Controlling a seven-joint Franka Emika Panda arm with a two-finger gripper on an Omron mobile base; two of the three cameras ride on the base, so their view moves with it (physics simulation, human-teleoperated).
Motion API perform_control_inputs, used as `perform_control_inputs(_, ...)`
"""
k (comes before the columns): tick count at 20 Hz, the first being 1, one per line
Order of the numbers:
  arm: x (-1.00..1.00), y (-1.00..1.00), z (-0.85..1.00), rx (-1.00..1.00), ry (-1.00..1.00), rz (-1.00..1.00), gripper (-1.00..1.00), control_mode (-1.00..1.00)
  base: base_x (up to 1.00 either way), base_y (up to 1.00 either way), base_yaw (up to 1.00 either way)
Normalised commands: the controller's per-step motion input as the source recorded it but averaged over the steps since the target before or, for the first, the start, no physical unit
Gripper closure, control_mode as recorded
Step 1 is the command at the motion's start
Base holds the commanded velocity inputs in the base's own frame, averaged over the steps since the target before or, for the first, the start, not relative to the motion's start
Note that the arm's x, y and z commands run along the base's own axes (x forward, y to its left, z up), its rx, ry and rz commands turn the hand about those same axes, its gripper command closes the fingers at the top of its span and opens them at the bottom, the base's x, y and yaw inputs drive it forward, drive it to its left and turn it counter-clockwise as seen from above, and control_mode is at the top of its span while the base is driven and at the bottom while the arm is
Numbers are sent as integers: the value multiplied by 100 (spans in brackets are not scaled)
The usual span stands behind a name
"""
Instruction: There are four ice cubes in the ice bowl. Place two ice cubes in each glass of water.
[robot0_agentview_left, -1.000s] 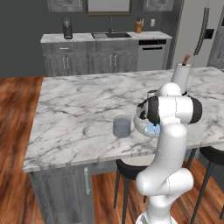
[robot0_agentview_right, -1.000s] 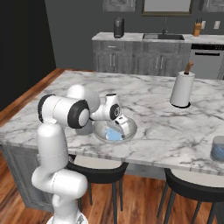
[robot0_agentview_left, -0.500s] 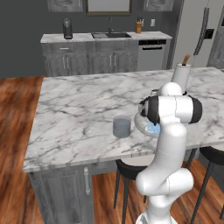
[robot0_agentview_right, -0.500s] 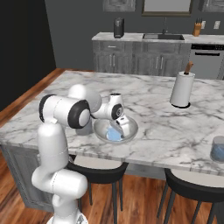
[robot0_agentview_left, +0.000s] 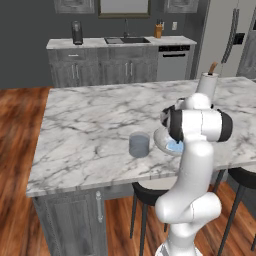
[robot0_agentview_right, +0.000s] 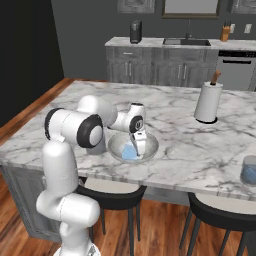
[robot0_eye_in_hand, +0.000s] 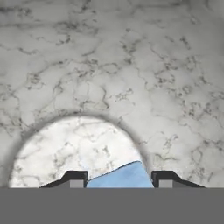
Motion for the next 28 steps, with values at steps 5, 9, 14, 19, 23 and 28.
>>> perform_control_inputs(5, -37, 19, 78, 0, -18, -24, 100, -100, 0, 0, 0)
perform_control_inputs(9, -63, 8, 65, 0, -19, -28, 100, -100, 0, 0, 0)
perform_control_inputs(14, -89, -22, 29, 0, -26, -39, 100, -100, 0, 0, 0)
perform_control_inputs(19, -61, -21, 71, 0, -28, -40, 100, -100, 0, 0, 0)
perform_control_inputs(23, -9, 0, 97, 0, -32, -45, 100, -100, 0, 0, 0)
perform_control_inputs(28, -2, -23, 53, 0, -14, -55, 100, -100, 0, 0, 0)
